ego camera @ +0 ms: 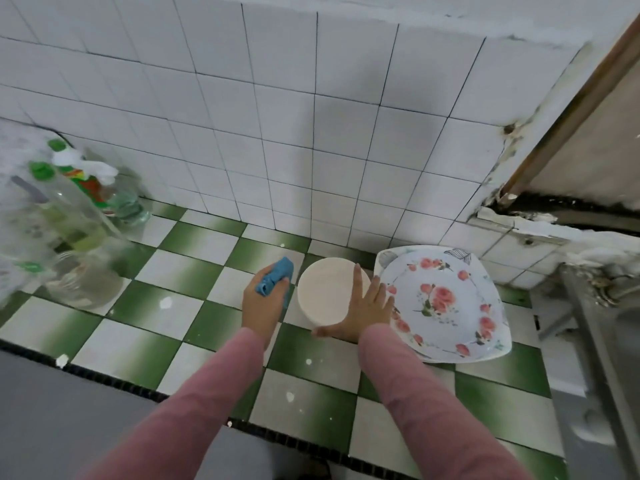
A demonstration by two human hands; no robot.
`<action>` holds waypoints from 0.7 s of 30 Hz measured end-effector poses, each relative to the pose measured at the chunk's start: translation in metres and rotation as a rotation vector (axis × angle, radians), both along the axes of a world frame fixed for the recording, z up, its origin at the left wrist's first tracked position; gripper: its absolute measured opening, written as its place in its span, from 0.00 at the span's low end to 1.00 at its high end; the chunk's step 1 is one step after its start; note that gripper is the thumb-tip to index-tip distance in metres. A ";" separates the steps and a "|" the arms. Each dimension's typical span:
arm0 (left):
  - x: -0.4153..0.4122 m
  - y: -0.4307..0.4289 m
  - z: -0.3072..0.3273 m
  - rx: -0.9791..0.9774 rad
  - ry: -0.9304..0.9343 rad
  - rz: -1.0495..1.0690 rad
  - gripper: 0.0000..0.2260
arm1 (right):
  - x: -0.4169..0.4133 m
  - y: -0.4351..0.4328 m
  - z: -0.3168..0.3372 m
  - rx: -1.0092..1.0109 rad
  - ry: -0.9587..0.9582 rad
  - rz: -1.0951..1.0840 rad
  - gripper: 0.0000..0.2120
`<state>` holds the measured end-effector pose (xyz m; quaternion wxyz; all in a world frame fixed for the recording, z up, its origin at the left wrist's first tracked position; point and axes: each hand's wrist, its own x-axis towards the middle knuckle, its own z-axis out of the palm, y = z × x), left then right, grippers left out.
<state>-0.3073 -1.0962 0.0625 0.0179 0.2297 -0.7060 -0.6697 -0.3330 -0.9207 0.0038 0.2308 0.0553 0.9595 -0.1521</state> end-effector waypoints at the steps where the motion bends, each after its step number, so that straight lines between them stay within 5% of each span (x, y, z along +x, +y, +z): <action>1: -0.003 0.001 -0.002 -0.006 -0.005 -0.008 0.10 | -0.003 -0.002 -0.002 0.004 0.001 0.003 0.75; 21: -0.046 0.008 -0.025 -0.047 -0.003 -0.018 0.09 | -0.043 -0.014 -0.019 0.191 0.005 0.220 0.69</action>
